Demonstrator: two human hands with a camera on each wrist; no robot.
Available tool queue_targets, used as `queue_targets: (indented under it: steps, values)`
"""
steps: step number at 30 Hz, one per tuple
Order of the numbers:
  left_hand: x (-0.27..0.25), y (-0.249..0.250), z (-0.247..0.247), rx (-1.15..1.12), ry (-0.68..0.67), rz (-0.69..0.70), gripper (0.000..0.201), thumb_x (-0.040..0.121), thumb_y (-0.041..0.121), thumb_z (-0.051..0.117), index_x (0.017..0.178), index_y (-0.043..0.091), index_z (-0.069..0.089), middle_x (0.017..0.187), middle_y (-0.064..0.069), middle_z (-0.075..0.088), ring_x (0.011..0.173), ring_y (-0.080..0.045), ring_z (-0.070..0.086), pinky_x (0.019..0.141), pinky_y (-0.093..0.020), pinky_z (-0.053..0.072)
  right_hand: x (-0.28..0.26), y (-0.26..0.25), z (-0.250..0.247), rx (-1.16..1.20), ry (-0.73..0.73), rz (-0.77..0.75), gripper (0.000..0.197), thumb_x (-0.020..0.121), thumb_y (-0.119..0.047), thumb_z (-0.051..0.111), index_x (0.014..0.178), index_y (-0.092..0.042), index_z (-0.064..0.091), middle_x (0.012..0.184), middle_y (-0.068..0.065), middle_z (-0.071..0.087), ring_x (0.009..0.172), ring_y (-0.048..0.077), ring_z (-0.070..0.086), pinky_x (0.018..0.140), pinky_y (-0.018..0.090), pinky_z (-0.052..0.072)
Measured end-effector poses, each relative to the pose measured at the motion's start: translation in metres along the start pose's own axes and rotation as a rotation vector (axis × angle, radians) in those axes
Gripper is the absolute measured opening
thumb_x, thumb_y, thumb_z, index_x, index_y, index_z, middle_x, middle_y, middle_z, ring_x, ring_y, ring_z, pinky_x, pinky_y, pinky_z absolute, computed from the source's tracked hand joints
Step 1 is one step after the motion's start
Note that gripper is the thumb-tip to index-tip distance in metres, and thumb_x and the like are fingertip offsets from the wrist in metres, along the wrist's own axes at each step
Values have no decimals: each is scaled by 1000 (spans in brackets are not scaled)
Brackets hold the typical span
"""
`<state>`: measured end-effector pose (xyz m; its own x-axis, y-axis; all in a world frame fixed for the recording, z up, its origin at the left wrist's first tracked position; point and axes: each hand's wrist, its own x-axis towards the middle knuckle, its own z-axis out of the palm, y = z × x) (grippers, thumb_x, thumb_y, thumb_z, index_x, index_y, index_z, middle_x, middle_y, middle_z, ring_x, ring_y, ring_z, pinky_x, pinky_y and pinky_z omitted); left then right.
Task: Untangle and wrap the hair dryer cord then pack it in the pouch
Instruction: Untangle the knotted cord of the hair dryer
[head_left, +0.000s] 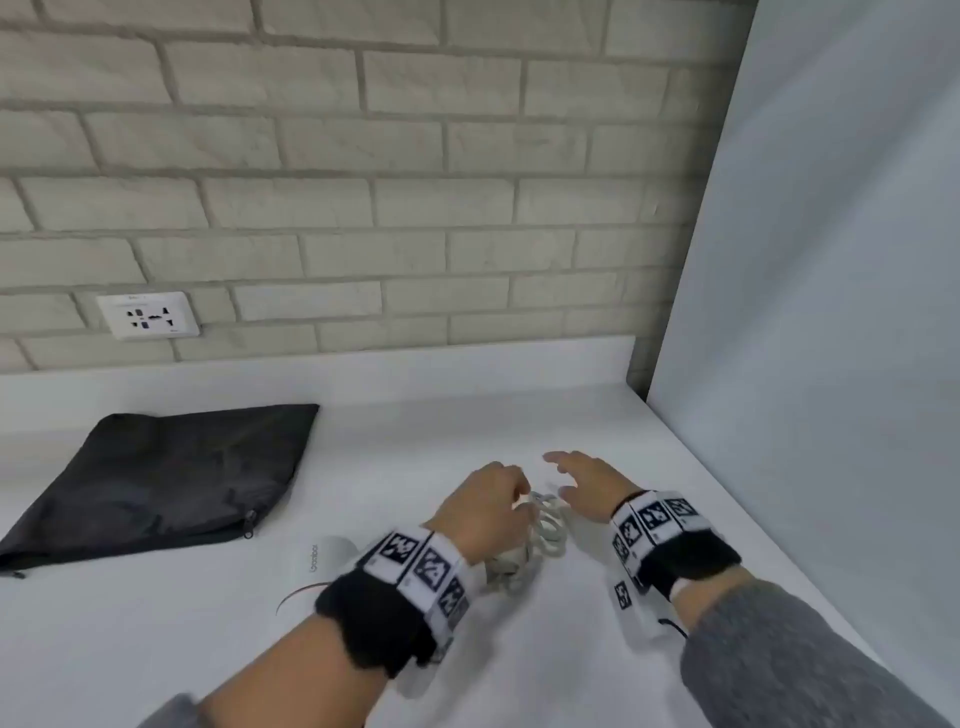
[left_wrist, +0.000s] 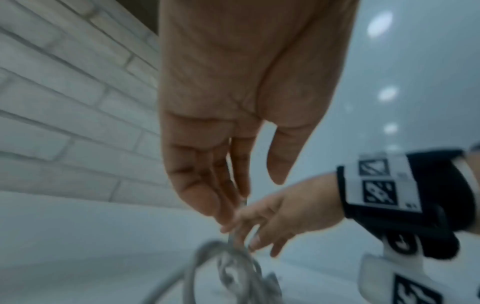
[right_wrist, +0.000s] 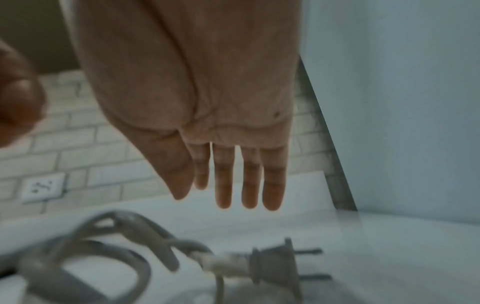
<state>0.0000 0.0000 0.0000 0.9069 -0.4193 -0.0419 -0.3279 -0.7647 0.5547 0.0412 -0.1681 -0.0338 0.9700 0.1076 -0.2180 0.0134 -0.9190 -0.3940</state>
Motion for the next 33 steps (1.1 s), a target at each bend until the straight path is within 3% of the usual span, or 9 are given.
queue_targets:
  steps: [3, 6, 10, 13, 16, 23, 26, 30, 33]
  values:
    - [15, 10, 19, 156, -47, -92, 43, 90, 27, 50, 127, 7, 42, 129, -10, 46, 120, -26, 45, 92, -33, 39, 8, 1, 7, -75, -105, 46, 46, 94, -11, 40, 138, -19, 36, 143, 7, 42, 129, 22, 40, 104, 27, 30]
    - [20, 16, 31, 325, -105, -136, 36, 86, 18, 55, 119, 5, 47, 123, -11, 51, 116, -28, 48, 84, -33, 42, 8, 5, 8, -48, -115, 62, 26, 90, -17, 51, 115, -12, 59, 120, 7, 58, 104, 21, 54, 86, 27, 40]
    - [21, 12, 34, 420, -146, -124, 16, 85, 6, 51, 99, 9, 58, 103, -10, 61, 103, -27, 60, 72, -30, 38, 2, 20, 5, 38, -84, 64, 6, 86, -21, 58, 85, -16, 61, 88, 2, 58, 83, 18, 50, 71, 25, 38]
    - [22, 5, 31, 460, -105, -104, 25, 87, 3, 40, 103, 8, 58, 108, -8, 63, 102, -27, 59, 77, -31, 33, -5, 31, 4, 300, -105, 69, 16, 85, -19, 61, 70, -19, 57, 70, 3, 58, 65, 20, 51, 56, 24, 38]
    - [23, -4, 25, 437, -81, -135, 28, 87, 3, 37, 105, 10, 57, 111, -6, 63, 104, -25, 57, 86, -32, 35, -11, 36, 2, 520, -80, 54, 11, 83, -19, 63, 73, -18, 65, 68, 7, 58, 53, 13, 43, 52, 24, 36]
    - [11, -25, 2, 44, -131, -237, 18, 87, 13, 45, 100, 12, 57, 107, -4, 62, 93, -20, 56, 82, -31, 44, -37, 9, 9, 1039, -1, -42, 11, 89, -8, 55, 83, -7, 64, 64, 2, 64, 45, 4, 57, 40, 15, 42]
    - [-2, -24, -10, -424, -32, -206, 28, 91, 23, 46, 99, 4, 65, 94, -7, 67, 81, -17, 56, 70, -27, 41, -48, -10, 13, 1136, 17, -53, 13, 90, -14, 53, 83, -11, 63, 60, -3, 58, 41, 3, 51, 35, 15, 36]
    - [-13, -34, -9, -481, 49, -118, 17, 87, 28, 59, 75, 18, 68, 63, 4, 62, 49, -2, 53, 54, -16, 39, -55, -38, 21, 1180, 19, -136, 15, 92, -18, 49, 86, -14, 62, 72, -1, 57, 60, 11, 52, 46, 17, 42]
    - [-16, -46, -8, -576, 178, -187, 22, 83, 22, 65, 62, 21, 67, 51, 4, 57, 46, -10, 50, 50, -20, 44, -57, -46, 23, 1230, 23, -149, 12, 91, -15, 50, 89, -14, 62, 75, 0, 54, 62, 14, 58, 43, 17, 45]
